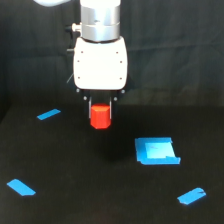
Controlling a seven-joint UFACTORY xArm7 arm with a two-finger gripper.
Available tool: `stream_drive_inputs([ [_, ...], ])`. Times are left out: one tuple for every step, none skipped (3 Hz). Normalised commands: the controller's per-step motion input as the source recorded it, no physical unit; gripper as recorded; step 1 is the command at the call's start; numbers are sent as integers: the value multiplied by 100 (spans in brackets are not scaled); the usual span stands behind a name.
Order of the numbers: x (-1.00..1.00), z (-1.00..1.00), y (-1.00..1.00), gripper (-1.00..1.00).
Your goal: Pick up the red object from the table
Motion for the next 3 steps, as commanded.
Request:
stream_drive_inputs([
  [8,14,9,-100],
  [12,12,8,-100],
  [13,8,2,-99],
])
